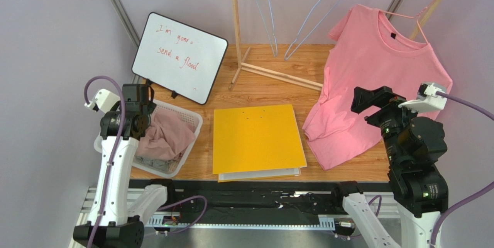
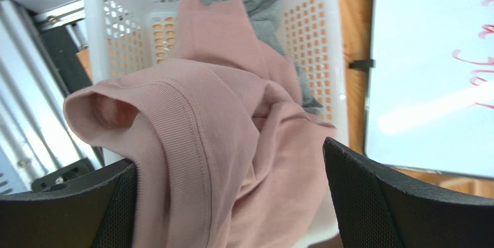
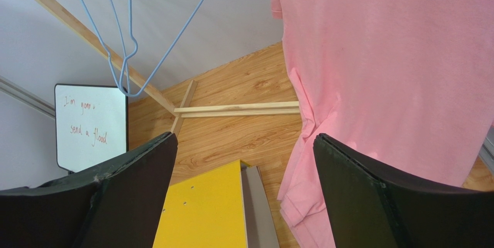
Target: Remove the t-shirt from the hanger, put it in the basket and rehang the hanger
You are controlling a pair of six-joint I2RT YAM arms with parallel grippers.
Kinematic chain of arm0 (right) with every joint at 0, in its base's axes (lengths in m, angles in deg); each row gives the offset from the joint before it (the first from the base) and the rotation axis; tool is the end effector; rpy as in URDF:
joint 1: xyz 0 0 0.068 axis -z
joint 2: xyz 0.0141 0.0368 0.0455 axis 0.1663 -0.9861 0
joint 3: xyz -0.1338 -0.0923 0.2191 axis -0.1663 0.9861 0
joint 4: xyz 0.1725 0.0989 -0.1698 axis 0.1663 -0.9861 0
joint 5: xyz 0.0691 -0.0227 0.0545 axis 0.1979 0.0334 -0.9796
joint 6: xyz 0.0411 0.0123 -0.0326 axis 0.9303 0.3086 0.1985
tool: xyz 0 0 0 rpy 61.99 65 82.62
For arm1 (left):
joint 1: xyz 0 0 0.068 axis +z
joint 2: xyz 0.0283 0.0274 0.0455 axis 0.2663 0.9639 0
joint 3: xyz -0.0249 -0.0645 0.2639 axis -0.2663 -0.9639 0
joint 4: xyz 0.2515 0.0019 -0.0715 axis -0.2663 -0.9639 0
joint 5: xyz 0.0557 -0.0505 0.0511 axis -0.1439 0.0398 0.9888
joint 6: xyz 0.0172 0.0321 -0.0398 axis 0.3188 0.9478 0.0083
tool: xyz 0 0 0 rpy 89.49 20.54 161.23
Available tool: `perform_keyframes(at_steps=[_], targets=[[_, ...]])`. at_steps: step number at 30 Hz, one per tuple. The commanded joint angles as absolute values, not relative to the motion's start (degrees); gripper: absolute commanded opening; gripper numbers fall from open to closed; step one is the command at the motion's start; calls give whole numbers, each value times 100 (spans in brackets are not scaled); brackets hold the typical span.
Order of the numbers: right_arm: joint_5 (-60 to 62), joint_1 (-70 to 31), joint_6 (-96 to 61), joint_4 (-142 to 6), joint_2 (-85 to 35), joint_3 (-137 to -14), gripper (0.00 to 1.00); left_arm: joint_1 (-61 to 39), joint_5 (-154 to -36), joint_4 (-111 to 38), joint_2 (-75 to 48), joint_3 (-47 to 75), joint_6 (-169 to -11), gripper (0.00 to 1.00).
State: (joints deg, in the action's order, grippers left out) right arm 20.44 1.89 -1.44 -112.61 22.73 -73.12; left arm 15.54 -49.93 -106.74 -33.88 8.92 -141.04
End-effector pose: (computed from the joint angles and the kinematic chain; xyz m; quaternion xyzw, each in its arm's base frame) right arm 0.0582 0.0006 0.4517 0.1648 0.7190 0.1023 0.6673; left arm 0.1515 0.0217 0.3564 -0.5542 0.7224 0.1102 0.3986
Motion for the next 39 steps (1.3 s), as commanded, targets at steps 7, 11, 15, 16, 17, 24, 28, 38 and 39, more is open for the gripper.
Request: perform_keyframes(at_steps=[7, 11, 15, 16, 17, 24, 28, 38, 39], targets=[[1968, 202, -85, -11229, 2023, -7634, 93, 1377, -4902, -10189, -2292, 1718, -13136, 99], [1898, 193, -41, -11212, 2014, -7644, 93, 1377, -4351, -12724, -1015, 2878, -14742, 99], [1853, 201, -75, -11141, 1962, -7582, 93, 1360, -4409, -13225, -626, 3259, -14958, 98], [1862, 193, -102, -11141, 1944, -7591, 93, 1290, -4488, -13059, -800, 3206, -14827, 96], [1862, 201, -172, -11159, 1909, -7634, 93, 1220, -4637, -12501, -959, 3110, -14356, 95], [2090, 201, -488, -11264, 1689, -7837, 93, -176, -5745, -9835, -2479, 2109, -12964, 94], [2415, 193, -734, -11282, 1488, -8118, 93, -1956, -5571, -8562, -2595, 1966, -12596, 94], [4427, 228, -2157, -10450, -110, -9734, 91, -3800, -8559, -3129, -1911, 227, -9844, 84], [4515, 367, -2272, -10360, -504, -9910, 91, -3808, -8967, -2943, -1501, 322, -9651, 84]])
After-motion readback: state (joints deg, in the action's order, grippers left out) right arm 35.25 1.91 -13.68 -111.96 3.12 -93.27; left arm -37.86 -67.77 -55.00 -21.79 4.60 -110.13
